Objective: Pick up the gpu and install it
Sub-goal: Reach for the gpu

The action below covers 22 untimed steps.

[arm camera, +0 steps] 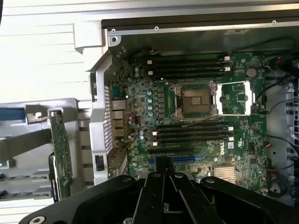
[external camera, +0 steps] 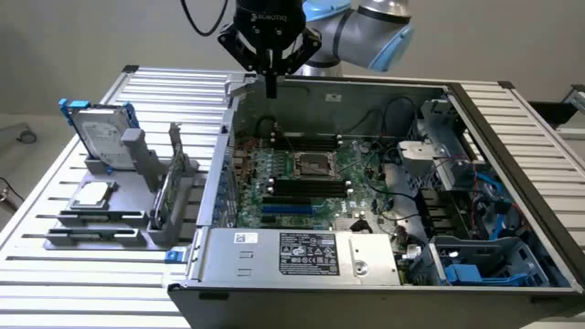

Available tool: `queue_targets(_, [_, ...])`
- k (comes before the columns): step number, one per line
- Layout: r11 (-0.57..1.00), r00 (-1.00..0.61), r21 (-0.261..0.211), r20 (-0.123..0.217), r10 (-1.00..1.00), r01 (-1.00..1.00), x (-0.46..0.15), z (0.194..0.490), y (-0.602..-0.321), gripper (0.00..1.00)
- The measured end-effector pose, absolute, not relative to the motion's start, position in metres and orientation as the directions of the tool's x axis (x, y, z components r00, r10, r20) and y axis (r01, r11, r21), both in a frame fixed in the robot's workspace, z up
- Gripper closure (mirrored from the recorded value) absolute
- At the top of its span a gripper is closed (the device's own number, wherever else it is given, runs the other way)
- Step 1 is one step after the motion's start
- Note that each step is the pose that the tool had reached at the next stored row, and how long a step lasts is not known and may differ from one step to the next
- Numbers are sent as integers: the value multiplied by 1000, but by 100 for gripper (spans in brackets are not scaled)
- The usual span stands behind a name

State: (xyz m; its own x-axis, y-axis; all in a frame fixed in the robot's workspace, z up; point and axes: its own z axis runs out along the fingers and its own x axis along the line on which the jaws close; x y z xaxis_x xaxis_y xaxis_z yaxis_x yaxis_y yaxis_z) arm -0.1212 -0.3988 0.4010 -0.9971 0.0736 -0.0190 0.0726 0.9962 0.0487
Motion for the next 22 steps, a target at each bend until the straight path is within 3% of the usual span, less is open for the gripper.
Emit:
queue_targets(14, [996,-997,49,-19,74,73,-122,402,-399,89])
queue_targets(22, [996,-997,49,-19,74,73,-157,402,-399,89])
